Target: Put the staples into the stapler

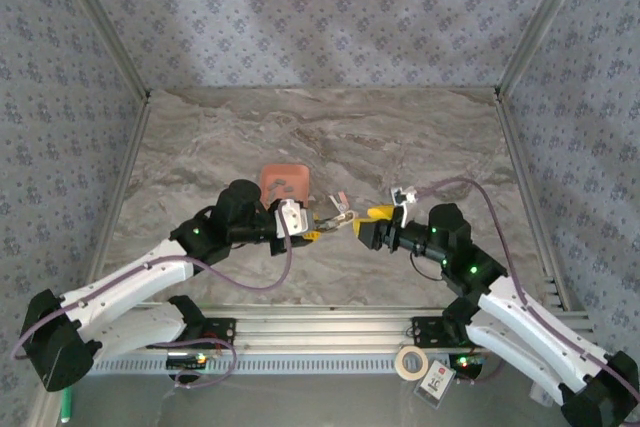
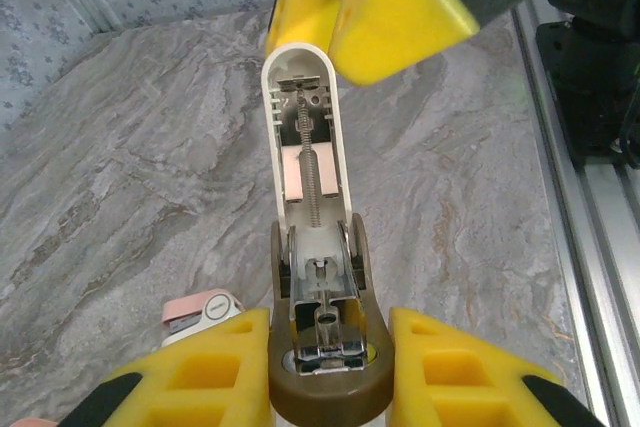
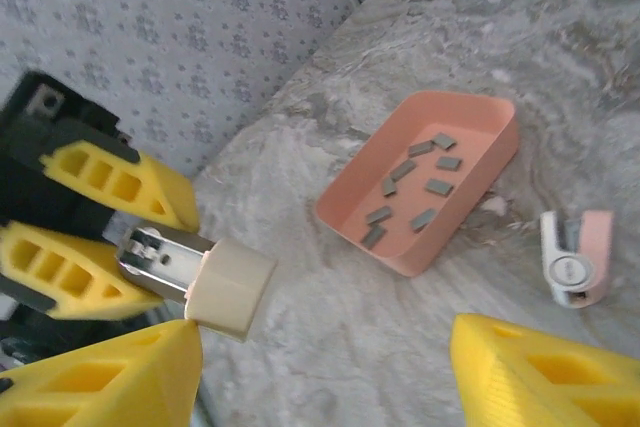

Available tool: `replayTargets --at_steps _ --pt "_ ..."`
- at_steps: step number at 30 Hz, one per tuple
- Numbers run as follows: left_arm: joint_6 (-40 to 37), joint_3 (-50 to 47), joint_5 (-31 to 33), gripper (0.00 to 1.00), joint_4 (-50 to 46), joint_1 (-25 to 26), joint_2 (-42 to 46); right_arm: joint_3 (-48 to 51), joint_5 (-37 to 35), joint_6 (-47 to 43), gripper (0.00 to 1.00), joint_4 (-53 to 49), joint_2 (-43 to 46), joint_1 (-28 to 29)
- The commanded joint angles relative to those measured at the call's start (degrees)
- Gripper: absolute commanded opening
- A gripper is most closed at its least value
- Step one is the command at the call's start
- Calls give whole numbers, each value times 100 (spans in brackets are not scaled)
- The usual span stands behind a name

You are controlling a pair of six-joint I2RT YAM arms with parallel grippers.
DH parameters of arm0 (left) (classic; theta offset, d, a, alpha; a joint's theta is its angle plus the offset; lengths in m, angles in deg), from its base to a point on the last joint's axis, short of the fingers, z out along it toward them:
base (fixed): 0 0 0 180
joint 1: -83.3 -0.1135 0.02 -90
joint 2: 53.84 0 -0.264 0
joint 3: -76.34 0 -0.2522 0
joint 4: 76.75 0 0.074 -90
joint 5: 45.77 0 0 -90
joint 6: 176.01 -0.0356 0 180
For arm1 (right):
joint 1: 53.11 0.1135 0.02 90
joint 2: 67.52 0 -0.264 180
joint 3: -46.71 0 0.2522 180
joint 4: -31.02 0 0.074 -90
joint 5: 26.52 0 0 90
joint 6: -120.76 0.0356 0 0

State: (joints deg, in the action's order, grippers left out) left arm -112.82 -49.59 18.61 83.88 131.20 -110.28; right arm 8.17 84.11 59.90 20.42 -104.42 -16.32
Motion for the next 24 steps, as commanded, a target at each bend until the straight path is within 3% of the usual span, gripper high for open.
replayTargets --at_steps 1,8,11,14,24 --pt "97 -64 -94 18 358 34 118 -306 358 870 68 236 -297 38" --pt "49 -32 103 17 315 44 134 -514 385 806 68 -133 -467 23" --pt "29 -16 235 17 298 65 138 -593 -235 854 66 -969 -360 -68" --pt "-7 -15 292 17 279 88 143 -521 -337 868 65 -1297 -227 -261" --pt "-14 -41 380 17 345 106 134 -425 45 1168 66 -950 249 -440"
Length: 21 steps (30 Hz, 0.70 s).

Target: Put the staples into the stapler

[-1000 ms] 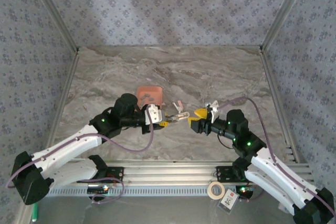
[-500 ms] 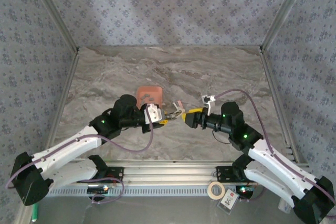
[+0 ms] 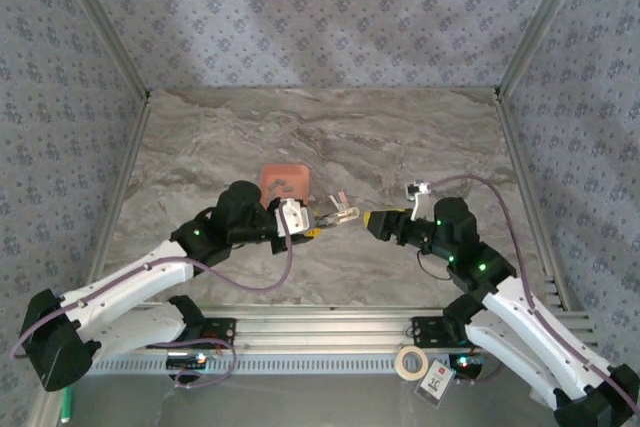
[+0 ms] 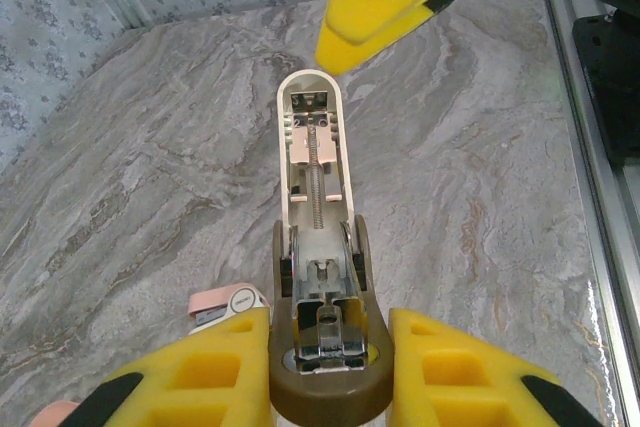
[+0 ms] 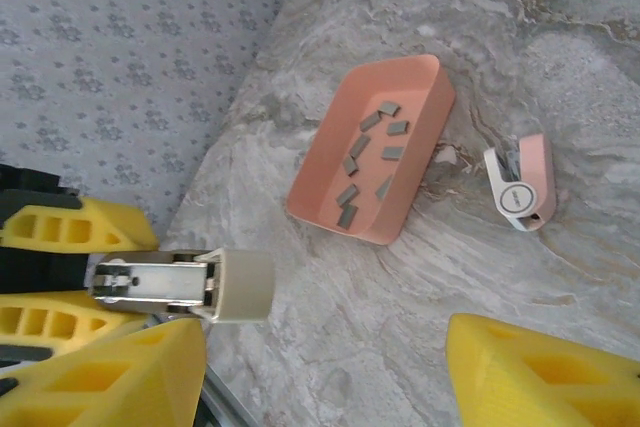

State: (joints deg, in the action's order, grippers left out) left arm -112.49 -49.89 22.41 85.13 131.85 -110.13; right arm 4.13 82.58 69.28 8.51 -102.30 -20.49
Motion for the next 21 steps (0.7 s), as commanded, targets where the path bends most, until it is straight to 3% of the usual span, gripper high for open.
replayTargets --at_steps 1,5,12,17,19,21 --pt "-37 -21 -26 17 244 45 116 25 369 340 67 485 -36 -25" --pt "-2 -37 -50 17 354 55 83 61 920 725 67 1408 -564 9" --pt "95 -81 -83 17 532 88 82 -266 928 575 58 1402 -1135 235" --pt "102 -79 -94 18 568 113 39 -230 858 615 30 1621 -1176 297" --pt "99 -81 -77 20 534 130 23 -220 759 594 24 1605 -1110 297" --pt "108 -66 39 32 444 147 13 -213 628 548 21 1573 -1001 297"
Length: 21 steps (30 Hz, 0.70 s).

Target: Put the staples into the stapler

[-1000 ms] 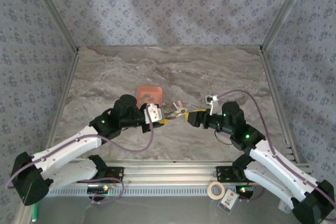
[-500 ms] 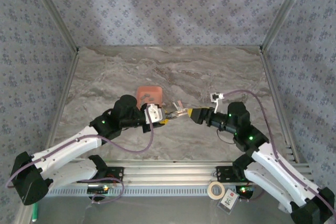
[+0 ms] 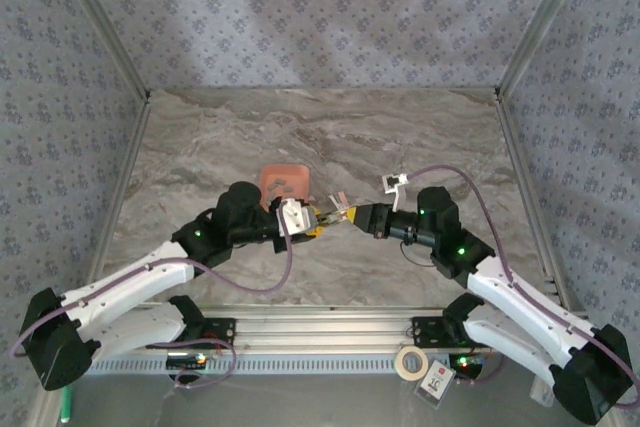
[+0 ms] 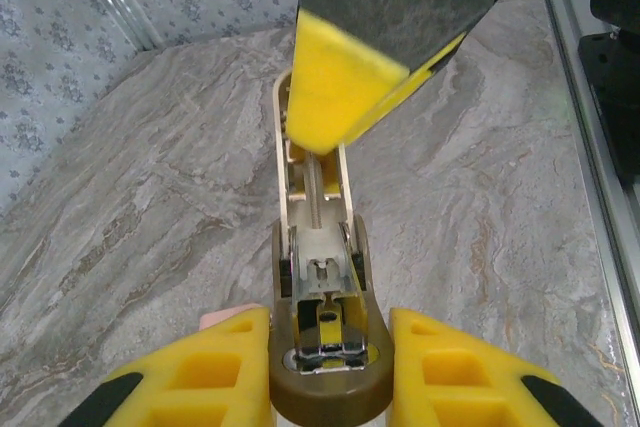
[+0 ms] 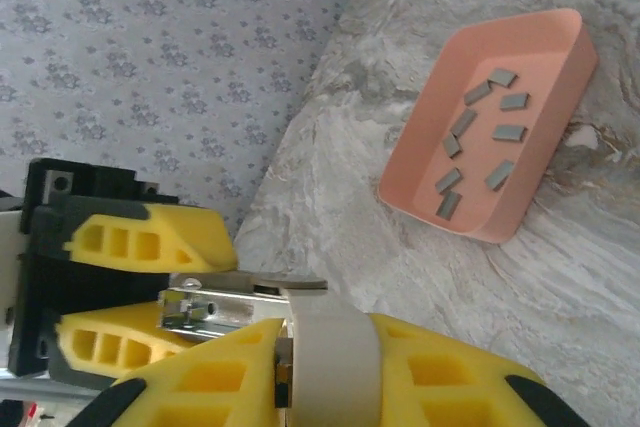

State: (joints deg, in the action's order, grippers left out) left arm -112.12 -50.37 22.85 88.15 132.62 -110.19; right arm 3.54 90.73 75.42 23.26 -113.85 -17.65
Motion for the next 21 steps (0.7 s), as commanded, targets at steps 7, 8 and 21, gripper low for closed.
replayTargets --at_steps 7,8,21 --pt "76 377 1001 61 -721 299 -180 -689 -2134 -550 17 -1460 518 502" --pt "64 428 1055 61 -801 339 -232 -820 -2477 -626 17 -1758 471 629" --pt "115 731 1341 61 -285 675 -998 -1199 -2602 -815 17 -2081 -140 1110"
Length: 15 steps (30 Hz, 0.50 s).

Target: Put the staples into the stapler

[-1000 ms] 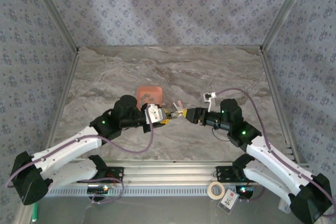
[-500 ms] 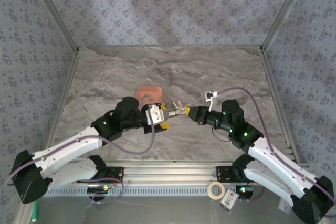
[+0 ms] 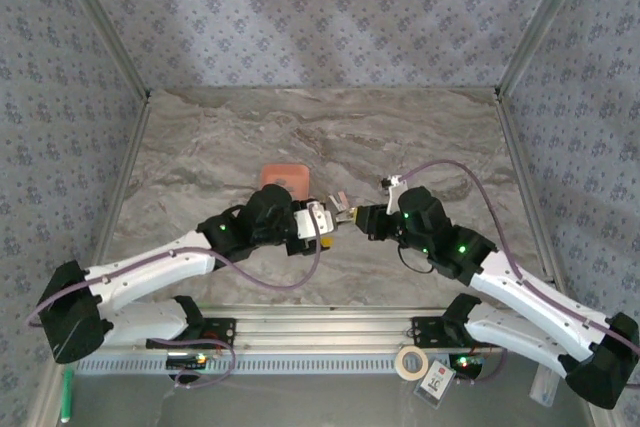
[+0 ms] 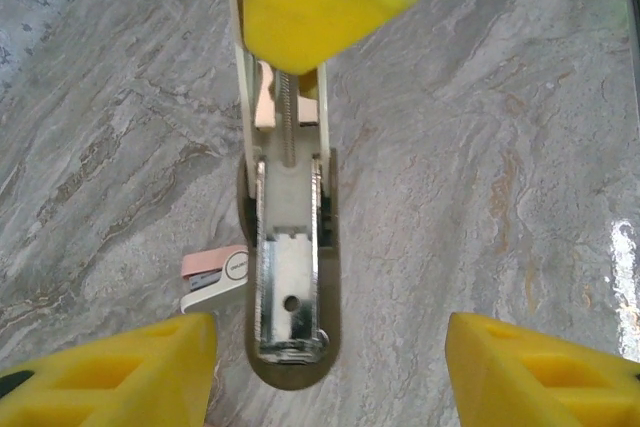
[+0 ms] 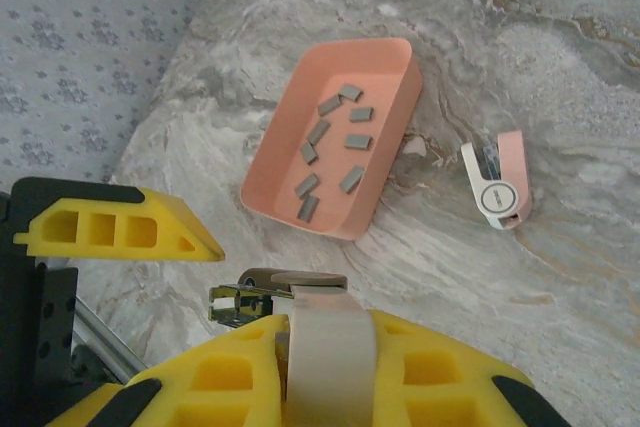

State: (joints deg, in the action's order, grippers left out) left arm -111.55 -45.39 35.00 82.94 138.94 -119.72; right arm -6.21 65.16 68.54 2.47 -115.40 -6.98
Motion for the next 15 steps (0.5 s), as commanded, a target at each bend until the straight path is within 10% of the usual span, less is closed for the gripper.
replayTargets --at_steps 1,15 --pt "58 241 153 61 274 39 -74 -220 16 -123 17 28 6 53" --pt "200 615 -97 52 440 51 -599 -212 596 -398 18 290 -19 72"
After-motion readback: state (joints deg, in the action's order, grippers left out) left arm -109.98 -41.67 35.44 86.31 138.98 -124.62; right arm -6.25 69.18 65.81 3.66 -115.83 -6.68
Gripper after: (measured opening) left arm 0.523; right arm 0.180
